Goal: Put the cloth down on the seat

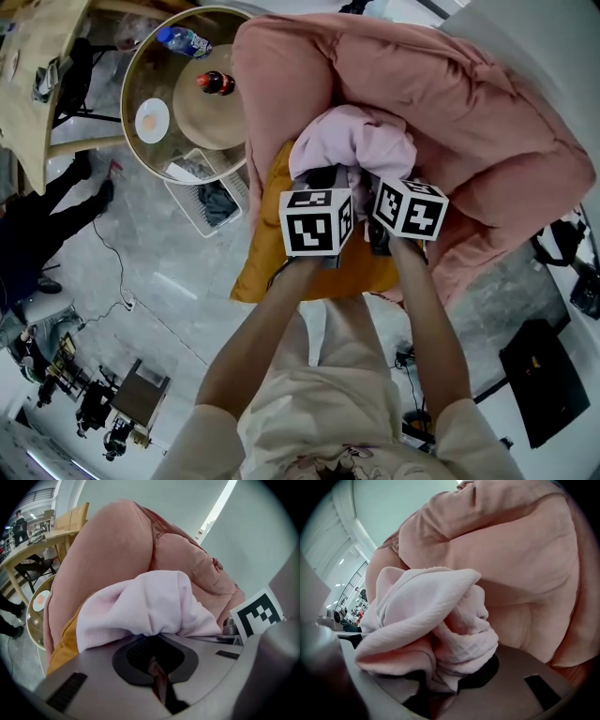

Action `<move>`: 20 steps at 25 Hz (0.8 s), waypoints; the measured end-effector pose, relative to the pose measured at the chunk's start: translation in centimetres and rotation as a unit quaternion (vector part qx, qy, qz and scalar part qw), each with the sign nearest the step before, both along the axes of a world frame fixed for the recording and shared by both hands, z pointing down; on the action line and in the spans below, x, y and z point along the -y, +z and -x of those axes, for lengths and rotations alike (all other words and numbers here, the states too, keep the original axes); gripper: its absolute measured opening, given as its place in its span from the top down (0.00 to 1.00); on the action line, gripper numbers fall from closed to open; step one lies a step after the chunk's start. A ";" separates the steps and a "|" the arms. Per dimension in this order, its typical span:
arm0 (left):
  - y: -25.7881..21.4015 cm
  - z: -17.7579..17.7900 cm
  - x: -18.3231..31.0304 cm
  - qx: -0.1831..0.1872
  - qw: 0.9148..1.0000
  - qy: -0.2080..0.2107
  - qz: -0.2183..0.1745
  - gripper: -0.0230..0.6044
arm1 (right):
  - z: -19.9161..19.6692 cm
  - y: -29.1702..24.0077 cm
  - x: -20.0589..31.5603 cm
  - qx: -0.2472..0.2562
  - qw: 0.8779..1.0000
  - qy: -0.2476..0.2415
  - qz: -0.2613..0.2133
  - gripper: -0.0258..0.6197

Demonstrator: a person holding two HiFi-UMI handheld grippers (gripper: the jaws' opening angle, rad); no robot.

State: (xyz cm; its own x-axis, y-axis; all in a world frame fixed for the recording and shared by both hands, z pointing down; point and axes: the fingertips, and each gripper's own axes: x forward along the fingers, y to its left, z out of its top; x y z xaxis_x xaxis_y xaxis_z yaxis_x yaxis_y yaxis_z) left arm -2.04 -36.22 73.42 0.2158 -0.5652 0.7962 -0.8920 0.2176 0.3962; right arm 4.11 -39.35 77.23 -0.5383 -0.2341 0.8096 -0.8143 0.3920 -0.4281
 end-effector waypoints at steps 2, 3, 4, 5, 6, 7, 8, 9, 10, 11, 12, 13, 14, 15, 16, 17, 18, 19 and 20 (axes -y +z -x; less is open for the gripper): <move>0.4 0.0 0.2 -0.021 1.000 0.005 0.003 0.96 | 0.0 0.5 0.1 -0.003 1.000 -0.004 0.002 0.73; 0.5 0.0 0.2 -0.032 0.999 0.007 0.005 0.96 | 0.0 0.8 0.1 -0.004 1.000 -0.005 0.005 0.73; 0.6 0.1 0.2 -0.041 0.999 0.010 0.008 0.96 | 0.0 1.0 0.0 -0.003 1.000 -0.004 0.009 0.72; 0.6 0.0 0.2 -0.048 0.999 0.013 0.010 0.96 | 0.0 1.0 -0.1 -0.002 1.000 -0.002 0.012 0.72; 0.5 -0.1 0.2 -0.051 0.999 0.014 0.011 0.96 | 0.0 1.0 -0.1 -0.002 1.000 0.001 0.014 0.72; 0.3 -0.1 0.1 -0.051 0.999 0.015 0.011 0.96 | 0.0 0.8 -0.2 0.000 1.000 0.005 0.016 0.72; 0.1 -0.1 0.1 -0.047 0.999 0.015 0.009 0.96 | -0.2 0.7 -0.3 0.003 1.000 0.013 0.018 0.72; -0.2 -0.2 0.0 -0.041 0.999 0.017 0.004 0.96 | -0.4 0.5 -0.4 0.006 0.999 0.023 0.022 0.72; -0.5 -0.3 -0.1 -0.034 0.999 0.021 -0.002 0.96 | -0.7 0.3 -0.5 0.009 0.999 0.032 0.025 0.71; -0.8 -0.6 -0.3 -0.029 0.999 0.028 -0.009 0.96 | -1.1 0.0 -0.5 0.010 0.999 0.040 0.026 0.69; -1.2 -0.9 -0.5 -0.026 0.999 0.037 -0.017 0.96 | -1.6 -0.2 -0.6 0.008 0.999 0.045 0.025 0.66; -1.5 -1.1 -0.8 -0.025 0.998 0.046 -0.024 0.96 | -2.1 -0.5 -0.6 0.003 0.998 0.050 0.022 0.63; -1.8 -1.2 -1.0 -0.024 0.998 0.054 -0.029 0.96 | -2.5 -0.7 -0.6 -0.004 0.998 0.054 0.018 0.59; -2.0 -1.2 -1.1 -0.023 0.998 0.058 -0.033 0.96 | -2.9 -0.9 -0.6 -0.010 0.998 0.057 0.014 0.55; -2.3 -1.1 -1.2 -0.021 0.997 0.059 -0.035 0.96 | -3.1 -1.2 -0.5 -0.014 0.998 0.060 0.009 0.52; -2.7 -1.0 -1.2 -0.019 0.997 0.058 -0.037 0.96 | -3.3 -1.4 -0.5 -0.015 0.998 0.063 0.005 0.52; -3.1 -0.9 -1.3 -0.017 0.997 0.058 -0.039 0.96 | -3.4 -1.7 -0.5 -0.015 0.998 0.066 0.002 0.52; -3.5 -1.0 -1.4 -0.015 0.997 0.062 -0.041 0.96 | -3.5 -2.0 -0.5 -0.015 0.998 0.068 0.000 0.52; -3.8 -1.3 -1.7 -0.014 0.996 0.073 -0.042 0.96 | -3.8 -2.3 -0.5 -0.019 0.997 0.070 -0.004 0.52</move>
State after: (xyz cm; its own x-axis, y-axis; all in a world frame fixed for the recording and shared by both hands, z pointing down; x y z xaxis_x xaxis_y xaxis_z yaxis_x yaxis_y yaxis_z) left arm -0.75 -34.51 69.64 0.3230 -0.5897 0.7402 -0.8997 0.0513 0.4335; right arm 7.88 -38.90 74.98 -0.4686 -0.3109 0.8269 -0.8769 0.2774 -0.3927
